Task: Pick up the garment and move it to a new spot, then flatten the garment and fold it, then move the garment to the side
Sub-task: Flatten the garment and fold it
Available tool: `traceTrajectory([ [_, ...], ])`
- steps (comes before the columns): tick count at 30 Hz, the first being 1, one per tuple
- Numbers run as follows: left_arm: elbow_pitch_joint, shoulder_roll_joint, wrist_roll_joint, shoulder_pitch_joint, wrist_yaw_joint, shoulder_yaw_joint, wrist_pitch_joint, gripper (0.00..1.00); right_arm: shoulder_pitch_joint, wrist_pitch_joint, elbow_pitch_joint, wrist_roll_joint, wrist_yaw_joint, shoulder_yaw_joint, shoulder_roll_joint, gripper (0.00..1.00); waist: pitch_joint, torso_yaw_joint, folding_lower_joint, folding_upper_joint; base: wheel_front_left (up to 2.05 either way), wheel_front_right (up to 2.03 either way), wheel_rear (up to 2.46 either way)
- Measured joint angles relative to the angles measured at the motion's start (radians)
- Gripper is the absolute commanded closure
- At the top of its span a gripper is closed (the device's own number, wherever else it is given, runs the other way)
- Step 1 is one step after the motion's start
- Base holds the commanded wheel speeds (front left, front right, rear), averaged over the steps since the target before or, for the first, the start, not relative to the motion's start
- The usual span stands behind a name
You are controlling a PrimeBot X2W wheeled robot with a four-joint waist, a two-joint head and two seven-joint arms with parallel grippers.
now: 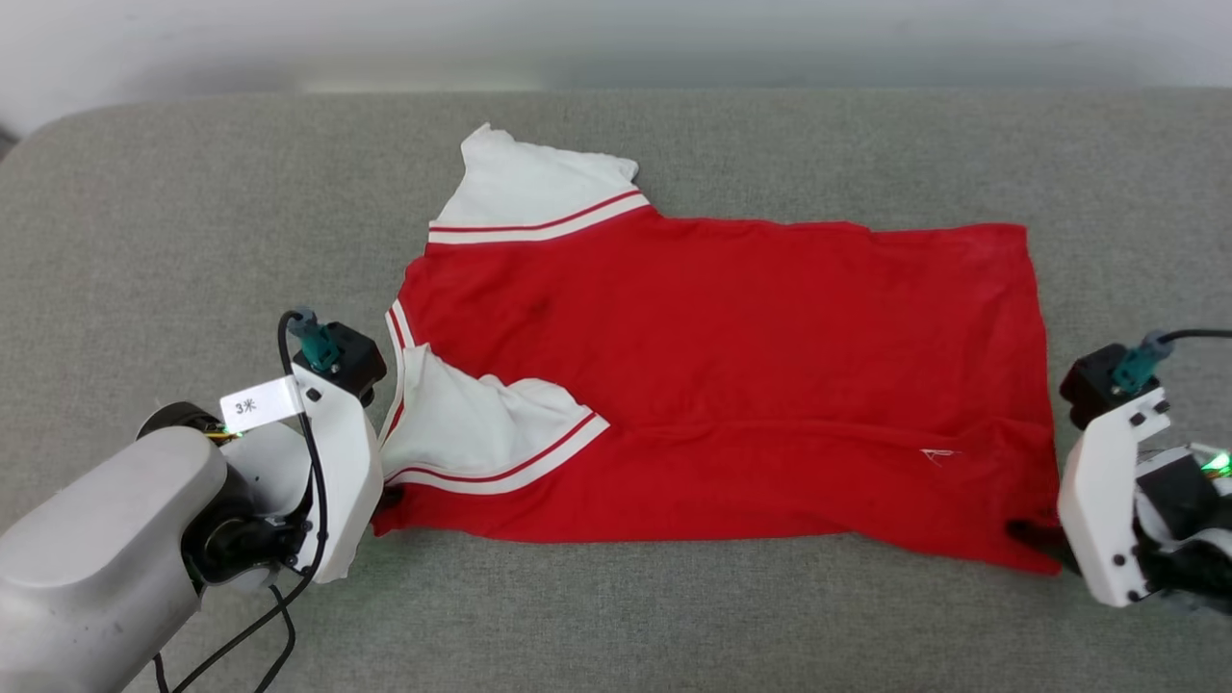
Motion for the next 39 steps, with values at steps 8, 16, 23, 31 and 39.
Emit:
traceTrajectory([
  [8,0.003,0.002,-0.006,0.002,-0.001,-0.006,-0.019,1.00,-0.002,-0.077,0.088,0.004,-0.002,0.068,0.022,0.12,0.023,0.009,-0.0001,0.0000,0.00,0.00,0.00],
  [16,0.011,0.007,-0.040,0.043,-0.001,-0.016,-0.044,1.00,-0.007,-0.179,0.095,0.062,0.000,0.112,-0.015,1.00,-0.039,0.006,0.0000,0.0000,0.00,0.00,0.00],
  [23,-0.036,0.044,-0.075,0.095,-0.001,-0.025,-0.051,1.00,0.033,-0.217,0.035,0.116,0.000,0.119,-0.096,1.00,-0.110,0.005,0.0000,0.0000,0.00,0.00,0.00],
  [31,-0.145,0.077,-0.100,0.196,0.025,-0.045,-0.072,1.00,0.159,-0.217,-0.036,0.165,0.000,0.100,-0.178,1.00,-0.154,0.014,0.0000,0.0000,0.00,0.00,0.00],
  [39,-0.131,0.064,-0.106,0.249,0.049,-0.064,-0.098,1.00,0.230,-0.195,-0.022,0.140,0.000,0.099,-0.160,1.00,-0.120,0.013,0.0000,0.0000,0.00,0.00,0.00],
])
